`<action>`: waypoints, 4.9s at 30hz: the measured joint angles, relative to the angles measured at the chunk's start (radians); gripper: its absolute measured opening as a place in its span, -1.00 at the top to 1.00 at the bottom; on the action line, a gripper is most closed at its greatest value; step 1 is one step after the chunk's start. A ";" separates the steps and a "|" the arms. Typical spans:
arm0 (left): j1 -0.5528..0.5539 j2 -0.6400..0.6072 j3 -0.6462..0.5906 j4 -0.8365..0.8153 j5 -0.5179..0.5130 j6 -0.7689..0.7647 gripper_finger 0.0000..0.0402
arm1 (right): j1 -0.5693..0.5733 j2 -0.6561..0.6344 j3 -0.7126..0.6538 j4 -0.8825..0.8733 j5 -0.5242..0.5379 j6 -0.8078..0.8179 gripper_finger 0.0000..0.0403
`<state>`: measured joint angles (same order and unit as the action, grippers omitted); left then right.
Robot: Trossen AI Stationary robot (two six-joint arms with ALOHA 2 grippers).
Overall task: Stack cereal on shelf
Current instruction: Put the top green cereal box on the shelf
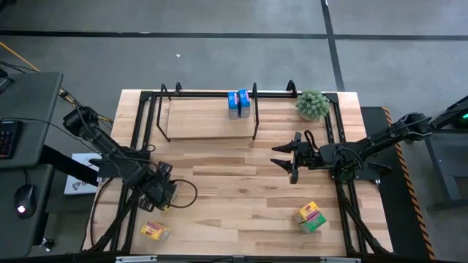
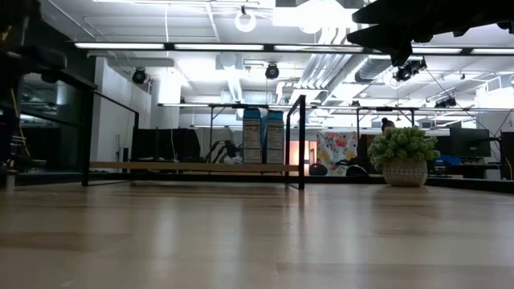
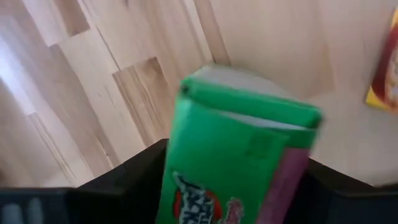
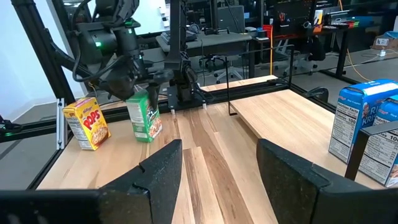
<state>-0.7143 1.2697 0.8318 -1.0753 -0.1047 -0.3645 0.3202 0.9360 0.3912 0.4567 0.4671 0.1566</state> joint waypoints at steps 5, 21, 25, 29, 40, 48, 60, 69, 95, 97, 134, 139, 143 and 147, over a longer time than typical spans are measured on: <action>0.022 0.000 0.001 0.034 -0.001 0.004 -0.19 | 0.000 0.000 0.000 0.000 0.000 0.000 0.01; 0.147 0.000 0.232 0.023 -0.115 0.053 0.36 | 0.000 0.000 0.000 0.000 -0.001 -0.008 0.01; 0.223 0.000 0.329 0.026 -0.249 0.165 0.36 | 0.000 0.000 0.000 0.002 -0.001 -0.020 0.01; 0.357 0.000 0.428 0.029 -0.408 0.273 0.37 | 0.000 0.000 0.000 0.019 0.012 -0.031 0.01; 1.001 0.000 0.491 0.013 -0.339 0.105 0.37 | 0.000 0.000 0.000 0.024 0.040 -0.028 0.01; 1.319 0.016 0.491 0.011 -0.201 -0.110 0.37 | 0.000 0.000 0.000 0.011 0.041 -0.026 0.01; 1.426 0.195 0.491 0.012 -0.174 -0.193 0.37 | 0.000 0.000 0.000 0.011 0.040 -0.023 0.01; 1.481 0.259 0.491 -0.004 -0.186 -0.218 0.37 | 0.000 0.000 0.000 0.007 0.039 -0.023 0.01; 1.508 0.266 0.491 -0.050 -0.230 -0.234 0.37 | 0.000 0.000 0.000 -0.004 0.038 0.001 0.01; 1.504 0.266 0.491 -0.049 -0.230 -0.234 0.37 | 0.000 0.000 0.000 -0.004 0.038 0.002 0.01; 1.507 0.320 0.489 -0.027 -0.215 -0.192 -0.06 | 0.000 0.000 0.000 -0.005 0.039 0.000 0.01; 1.507 0.320 0.489 -0.029 -0.212 -0.216 -0.03 | 0.000 0.000 0.000 -0.005 0.039 0.000 0.01; 1.507 0.320 0.490 -0.046 -0.198 -0.222 0.10 | 0.000 0.000 0.000 -0.005 0.039 0.000 0.01; 1.507 0.320 0.491 -0.074 -0.191 -0.226 0.25 | 0.000 0.000 0.000 -0.005 0.039 0.000 0.01</action>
<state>0.7929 1.5894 1.3228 -1.1489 -0.2955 -0.5907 0.3204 0.9360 0.3912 0.4519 0.5056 0.1568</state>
